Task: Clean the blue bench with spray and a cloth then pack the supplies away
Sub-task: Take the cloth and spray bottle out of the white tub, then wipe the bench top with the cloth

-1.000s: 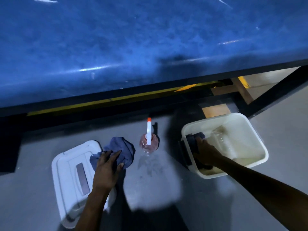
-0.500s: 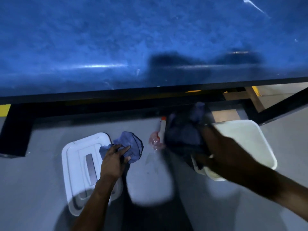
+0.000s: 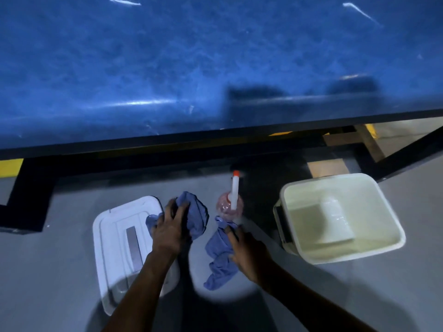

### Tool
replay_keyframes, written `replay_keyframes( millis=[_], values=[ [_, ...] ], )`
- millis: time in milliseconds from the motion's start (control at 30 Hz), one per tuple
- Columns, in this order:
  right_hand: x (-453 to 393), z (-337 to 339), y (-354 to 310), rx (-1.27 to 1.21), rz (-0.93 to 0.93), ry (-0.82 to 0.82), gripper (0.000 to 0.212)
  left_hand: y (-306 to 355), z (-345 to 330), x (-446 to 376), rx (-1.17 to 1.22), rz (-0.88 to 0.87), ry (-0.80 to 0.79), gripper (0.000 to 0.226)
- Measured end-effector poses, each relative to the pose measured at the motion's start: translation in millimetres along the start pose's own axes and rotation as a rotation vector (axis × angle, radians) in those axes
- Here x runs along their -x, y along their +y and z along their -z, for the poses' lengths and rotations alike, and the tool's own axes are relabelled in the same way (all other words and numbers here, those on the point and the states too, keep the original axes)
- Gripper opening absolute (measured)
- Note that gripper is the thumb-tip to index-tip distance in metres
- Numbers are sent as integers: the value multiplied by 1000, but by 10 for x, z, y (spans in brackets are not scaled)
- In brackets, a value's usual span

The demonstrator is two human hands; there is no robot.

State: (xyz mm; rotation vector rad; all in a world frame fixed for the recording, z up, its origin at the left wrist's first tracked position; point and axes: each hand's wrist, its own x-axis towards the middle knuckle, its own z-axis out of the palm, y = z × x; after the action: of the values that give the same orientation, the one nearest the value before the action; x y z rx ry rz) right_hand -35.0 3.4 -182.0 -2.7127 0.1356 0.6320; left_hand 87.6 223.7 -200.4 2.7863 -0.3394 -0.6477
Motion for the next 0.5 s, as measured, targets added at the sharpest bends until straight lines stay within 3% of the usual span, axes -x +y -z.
replay_keyframes(
  millis=[33,167,267,400,500],
  values=[
    [27,33,-7,60,7,-71,82,41,18,-11,-53,10,-30,96],
    [129,565,-259,263,129,-88,68,141,110,-8,-183,-39,-64,86],
    [353,1290,-653,58,164,-58,60,163,166,42,-159,-76,-72,81],
    [701,2624,-1237,-160,389,7,49,78,-18,37,-60,-58,-89,72],
    [972,3481,-1628,-482,507,-5,34,430,580,488,172,-37,37,79]
  ],
)
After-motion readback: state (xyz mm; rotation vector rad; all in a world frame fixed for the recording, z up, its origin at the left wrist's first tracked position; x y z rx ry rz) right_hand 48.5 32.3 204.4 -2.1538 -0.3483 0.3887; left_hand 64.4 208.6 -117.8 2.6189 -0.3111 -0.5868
